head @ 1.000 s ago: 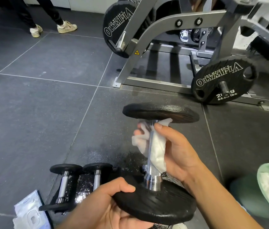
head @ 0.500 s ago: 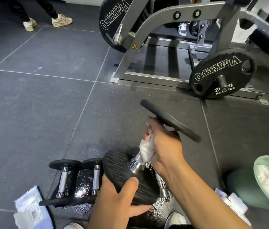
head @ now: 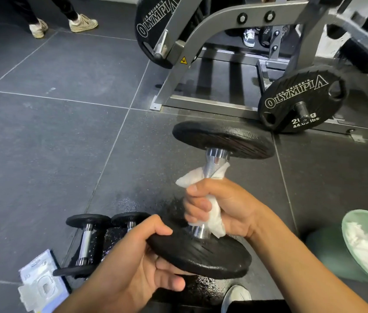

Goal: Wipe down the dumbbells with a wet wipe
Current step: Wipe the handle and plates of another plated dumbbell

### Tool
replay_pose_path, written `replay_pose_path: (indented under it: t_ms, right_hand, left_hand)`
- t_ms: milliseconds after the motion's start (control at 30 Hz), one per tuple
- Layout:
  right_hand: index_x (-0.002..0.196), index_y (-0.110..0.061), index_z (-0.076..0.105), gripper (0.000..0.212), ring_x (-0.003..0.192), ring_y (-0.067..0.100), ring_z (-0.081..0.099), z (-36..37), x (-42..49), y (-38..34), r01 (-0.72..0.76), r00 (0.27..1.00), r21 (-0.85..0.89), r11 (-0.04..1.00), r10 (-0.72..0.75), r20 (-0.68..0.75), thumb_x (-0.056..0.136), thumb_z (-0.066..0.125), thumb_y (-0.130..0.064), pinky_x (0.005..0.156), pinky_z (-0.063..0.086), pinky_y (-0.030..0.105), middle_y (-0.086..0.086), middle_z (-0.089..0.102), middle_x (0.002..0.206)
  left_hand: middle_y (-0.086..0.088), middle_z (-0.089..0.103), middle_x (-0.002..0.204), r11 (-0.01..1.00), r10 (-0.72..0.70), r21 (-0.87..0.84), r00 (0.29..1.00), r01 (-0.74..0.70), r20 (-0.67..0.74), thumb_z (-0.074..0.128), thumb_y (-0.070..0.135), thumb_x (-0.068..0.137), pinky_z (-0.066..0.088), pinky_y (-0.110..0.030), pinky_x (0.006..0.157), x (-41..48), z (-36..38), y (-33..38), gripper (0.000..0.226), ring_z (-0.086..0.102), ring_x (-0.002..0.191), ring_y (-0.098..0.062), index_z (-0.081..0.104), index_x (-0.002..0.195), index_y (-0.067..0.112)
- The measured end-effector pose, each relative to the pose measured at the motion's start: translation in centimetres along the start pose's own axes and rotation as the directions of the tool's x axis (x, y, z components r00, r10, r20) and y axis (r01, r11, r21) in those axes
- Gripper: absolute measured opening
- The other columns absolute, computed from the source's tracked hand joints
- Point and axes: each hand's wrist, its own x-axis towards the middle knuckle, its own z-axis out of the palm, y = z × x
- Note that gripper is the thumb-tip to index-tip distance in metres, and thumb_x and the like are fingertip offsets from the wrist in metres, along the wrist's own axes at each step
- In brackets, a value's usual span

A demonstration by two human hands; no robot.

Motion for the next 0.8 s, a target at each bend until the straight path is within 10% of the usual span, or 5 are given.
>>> replay_pose_path:
  t_ms: [100,300,467,633,800]
  right_hand:
    - [0.058,-0.012,0.053,0.036,0.065,0.023,0.05,0.2,0.3,1.1,-0.05,0.994,-0.079,0.996,0.042,-0.098,0.093,0.058,-0.004,0.079,0.055,0.03,0.01,0.044,0.059]
    - [0.068,-0.014,0.047,0.033,0.056,0.019,0.046,0.7,2.4,2.4,0.096,0.928,0.122,0.988,-0.044,-0.371,0.094,0.059,0.003,0.074,0.046,0.034,0.007,0.039,0.06]
    - [0.071,-0.018,0.038,0.036,0.055,0.016,0.043,0.9,2.8,1.9,0.198,0.914,0.208,0.958,-0.103,-0.393,0.095,0.055,0.003,0.085,0.036,0.04,0.004,0.035,0.061]
    - [0.064,-0.02,0.035,0.038,0.049,0.015,0.039,0.4,2.0,1.1,0.18,0.944,0.235,0.955,-0.1,-0.315,0.091,0.052,0.0,0.075,0.038,0.036,0.0,0.034,0.051]
    - [0.054,-0.019,0.037,0.04,0.048,0.014,0.035,1.4,1.7,1.7,0.144,0.964,0.267,0.953,-0.073,-0.256,0.085,0.055,-0.003,0.078,0.045,0.035,-0.001,0.029,0.05]
  left_hand:
    - [-0.024,0.065,0.071,0.999,0.054,-0.005,0.996,-0.053,0.071,0.047,-0.007,0.091,0.067,-0.041,0.076,-0.5,-0.7,-1.0,0.019,0.07,0.044,-0.015,0.063,0.08,-0.01]
    - [-0.014,0.082,0.1,0.927,0.359,0.183,0.914,-0.326,-0.191,0.064,0.008,0.1,0.066,-0.048,0.072,0.2,1.3,-2.5,0.024,0.081,0.09,-0.033,0.065,0.123,0.015]
    - [0.024,0.071,0.106,0.776,0.497,0.558,0.83,-0.293,-0.255,0.074,0.077,0.068,0.049,-0.035,0.099,0.5,1.7,-4.0,0.048,0.068,0.103,0.001,0.041,0.103,0.076]
    - [-0.016,0.071,0.136,0.951,0.144,-0.254,0.979,-0.177,-0.143,0.055,0.088,0.072,0.042,-0.087,0.092,1.8,0.2,-1.4,0.092,0.071,0.118,-0.045,0.063,0.139,0.026]
    - [-0.024,0.065,0.142,0.895,-0.023,-0.432,0.98,0.108,0.198,0.063,0.078,0.079,0.034,-0.089,0.099,1.9,0.4,-0.5,0.091,0.065,0.123,-0.052,0.063,0.141,0.011]
